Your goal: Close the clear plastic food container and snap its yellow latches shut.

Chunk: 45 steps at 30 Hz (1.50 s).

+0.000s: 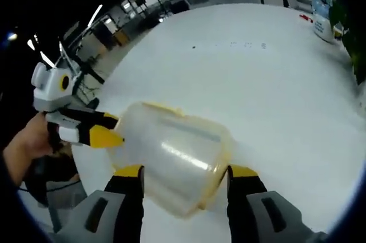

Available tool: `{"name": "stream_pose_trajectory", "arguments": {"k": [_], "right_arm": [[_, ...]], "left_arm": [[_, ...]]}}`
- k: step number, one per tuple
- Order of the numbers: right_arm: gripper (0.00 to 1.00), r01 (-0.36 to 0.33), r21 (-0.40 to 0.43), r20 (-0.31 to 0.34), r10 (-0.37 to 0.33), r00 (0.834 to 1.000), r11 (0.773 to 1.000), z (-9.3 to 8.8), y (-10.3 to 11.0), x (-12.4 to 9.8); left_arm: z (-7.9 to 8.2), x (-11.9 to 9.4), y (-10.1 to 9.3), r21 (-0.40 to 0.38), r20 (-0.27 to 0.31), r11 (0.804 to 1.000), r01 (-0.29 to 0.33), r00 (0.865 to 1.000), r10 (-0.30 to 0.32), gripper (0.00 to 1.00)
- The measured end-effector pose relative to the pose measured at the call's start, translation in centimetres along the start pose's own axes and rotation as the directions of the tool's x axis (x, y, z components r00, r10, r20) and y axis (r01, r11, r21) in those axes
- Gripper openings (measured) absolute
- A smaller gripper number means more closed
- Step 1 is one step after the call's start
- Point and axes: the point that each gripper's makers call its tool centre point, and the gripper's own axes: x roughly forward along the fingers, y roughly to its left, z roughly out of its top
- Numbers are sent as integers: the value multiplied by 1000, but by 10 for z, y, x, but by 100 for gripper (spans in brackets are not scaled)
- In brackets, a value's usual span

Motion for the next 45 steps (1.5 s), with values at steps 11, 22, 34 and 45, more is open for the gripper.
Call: {"name": "stream_pose_trajectory", "arguments": {"k": [11,22,34,45], "right_arm": [[61,-3,-94,-16,1,1000,996,5,1,-5],[61,9,-233,-63,-25,998,972,6,-2,-11],[61,-5,-335,-75,-21,997,942,15,-1,-16],[57,-48,-420,-109,3,994,906,18,8,-16]], "left_arm": [[-3,-5,4,85,-24,996,3,1000,-1,41],[3,-13,4,210,-51,977,-19,998,31,42],[14,-19,3,400,-101,916,-16,993,62,40],[18,-19,-6,520,-135,854,22,989,56,40]]}}
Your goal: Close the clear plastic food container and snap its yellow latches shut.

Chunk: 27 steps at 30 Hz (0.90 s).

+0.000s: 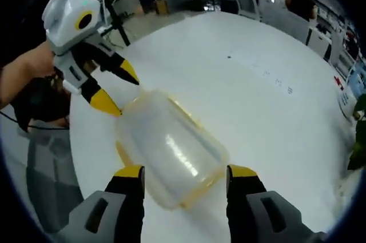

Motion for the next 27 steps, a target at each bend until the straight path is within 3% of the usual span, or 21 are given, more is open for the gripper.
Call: {"name": "stream_pose_trajectory", "arguments": {"k": [6,27], "right_arm": [[57,-10,-35,-8,10,1000,999,1,1,1],[52,-30,-133,-32,26,999,991,3,3,-2]], "left_arm": [[6,-1,-4,24,16,999,21,1000,-22,40],[16,4,-15,221,-25,973,64,998,-60,39]]}}
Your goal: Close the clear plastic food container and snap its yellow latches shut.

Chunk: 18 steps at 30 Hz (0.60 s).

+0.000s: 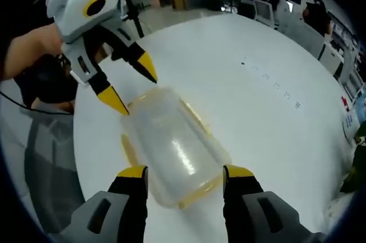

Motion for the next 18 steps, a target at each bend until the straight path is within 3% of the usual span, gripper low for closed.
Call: {"name": "stream_pose_trajectory", "arguments": {"k": [18], "right_arm": [[49,-35,-90,-20,33,999,995,7,6,6]], "left_arm": [[12,15,-10,121,-14,991,48,999,-47,37]]}}
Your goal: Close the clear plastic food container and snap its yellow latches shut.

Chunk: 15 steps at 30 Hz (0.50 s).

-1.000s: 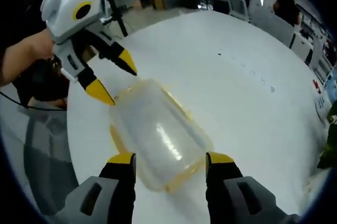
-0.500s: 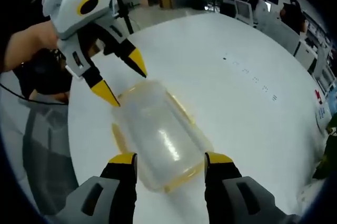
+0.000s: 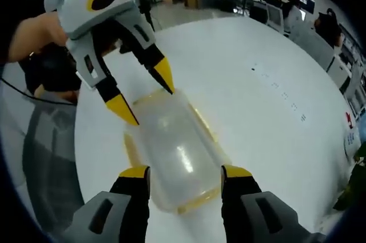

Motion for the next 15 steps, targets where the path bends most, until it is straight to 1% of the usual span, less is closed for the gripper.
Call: {"name": "stream_pose_trajectory", "arguments": {"k": [4,10,15], "right_arm": [[49,-12,-13,-2,12,1000,1000,1,1,2],[49,-32,-38,-8,32,999,999,2,5,7],[49,-44,-57,2,44,999,997,6,6,9]], "left_arm": [[1,3,-2,23,-6,1000,9,1000,-9,37],[3,7,-3,37,-8,999,21,1000,-21,36],[4,10,-5,47,-10,999,27,1000,-27,36]]}}
